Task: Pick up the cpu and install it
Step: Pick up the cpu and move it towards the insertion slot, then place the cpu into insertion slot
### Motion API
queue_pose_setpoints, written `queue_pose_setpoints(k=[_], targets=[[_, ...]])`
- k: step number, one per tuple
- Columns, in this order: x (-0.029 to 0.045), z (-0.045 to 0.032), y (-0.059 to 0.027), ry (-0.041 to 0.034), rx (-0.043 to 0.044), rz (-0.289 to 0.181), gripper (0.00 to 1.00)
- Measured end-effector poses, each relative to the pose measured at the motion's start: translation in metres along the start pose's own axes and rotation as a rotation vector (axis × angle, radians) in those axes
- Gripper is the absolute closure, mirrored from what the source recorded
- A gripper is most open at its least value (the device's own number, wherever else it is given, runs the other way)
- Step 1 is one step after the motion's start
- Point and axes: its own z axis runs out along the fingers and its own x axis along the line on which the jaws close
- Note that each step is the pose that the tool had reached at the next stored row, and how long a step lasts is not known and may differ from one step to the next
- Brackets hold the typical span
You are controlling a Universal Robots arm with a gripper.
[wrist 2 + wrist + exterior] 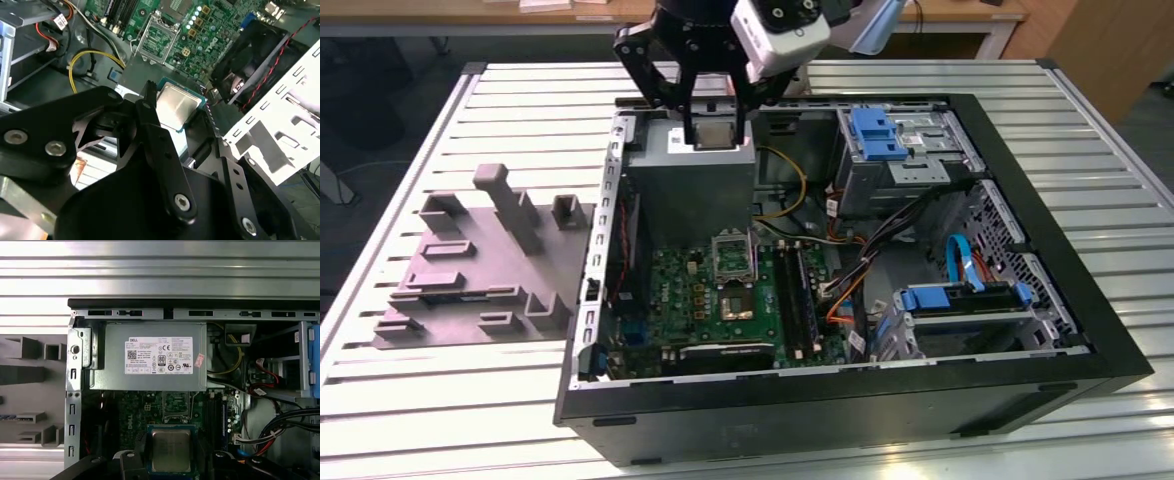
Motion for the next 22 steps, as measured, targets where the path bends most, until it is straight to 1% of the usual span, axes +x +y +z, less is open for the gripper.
queue_pose_setpoints(k=[3,22], targets=[[-0.0012,0.0002,-0.0001,0.0000,-0.0003,0.000,0.53],[-0.0013,0.0031,-0.0008,-0.0001,-0.0003,0.000,0.53]])
